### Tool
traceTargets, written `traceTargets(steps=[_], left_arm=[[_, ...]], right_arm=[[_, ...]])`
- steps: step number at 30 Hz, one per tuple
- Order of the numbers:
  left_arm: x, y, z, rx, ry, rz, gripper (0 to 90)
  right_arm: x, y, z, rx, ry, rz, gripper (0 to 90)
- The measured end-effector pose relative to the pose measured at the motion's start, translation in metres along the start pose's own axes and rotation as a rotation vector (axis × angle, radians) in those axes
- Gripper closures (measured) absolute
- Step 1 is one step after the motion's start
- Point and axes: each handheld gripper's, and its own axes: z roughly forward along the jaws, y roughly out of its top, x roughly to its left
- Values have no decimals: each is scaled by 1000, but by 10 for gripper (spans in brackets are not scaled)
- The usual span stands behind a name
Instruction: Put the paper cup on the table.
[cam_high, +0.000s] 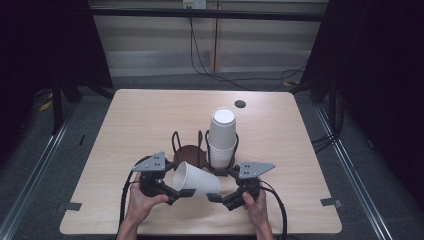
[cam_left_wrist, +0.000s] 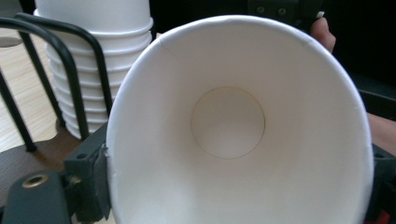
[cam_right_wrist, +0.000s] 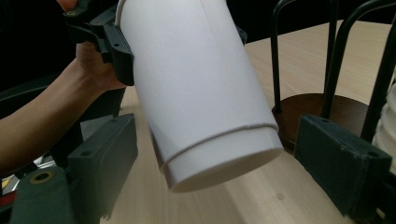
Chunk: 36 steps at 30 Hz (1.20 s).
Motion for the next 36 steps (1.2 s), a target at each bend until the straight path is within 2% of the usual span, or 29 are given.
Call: traceTargets(steps=[2,5,6,10,13,15,18,21,24,26,28,31,32,36], left_arm=[[1,0,-2,4,9,1,121],[1,-1,-5,10,18,-1,121],[0,-2,-8,13,35,-4,121],[2,-4,-15,25,56,-7,121],[3,-4,-18,36,66,-5,121],[4,-3,-22,51,85,-13,121],[5,-2,-25,76,120,-16,121],[7,-3,-28,88,130,-15,120],[7,-3,-29,105,138,-19,119],[7,-4,-31,122,149,-23,119],[7,-3,-33,147,164,-23,119],[7,-2,-34,173,174,-23,118],[7,0,-35,200,180,-18,118],[9,2,-39,212,172,-24,117]], right_arm=[[0,-1,-2,-12,-1,3,132],[0,-2,-6,-20,-28,11,132],[0,-2,-7,-25,-44,16,132],[1,-3,-11,-37,-102,14,132],[1,-5,-15,-43,-195,19,132],[0,-10,-18,-66,-230,18,133],[1,-15,-21,-106,-329,17,135],[3,-18,-22,-114,-384,3,131],[6,-18,-23,-159,-451,-22,136],[7,-19,-23,-153,-482,-46,142],[7,-21,-23,-184,-474,-47,136],[5,-28,-22,-212,-510,-43,136],[5,-30,-22,-216,-515,-50,136],[5,-35,-20,-223,-522,-65,136]])
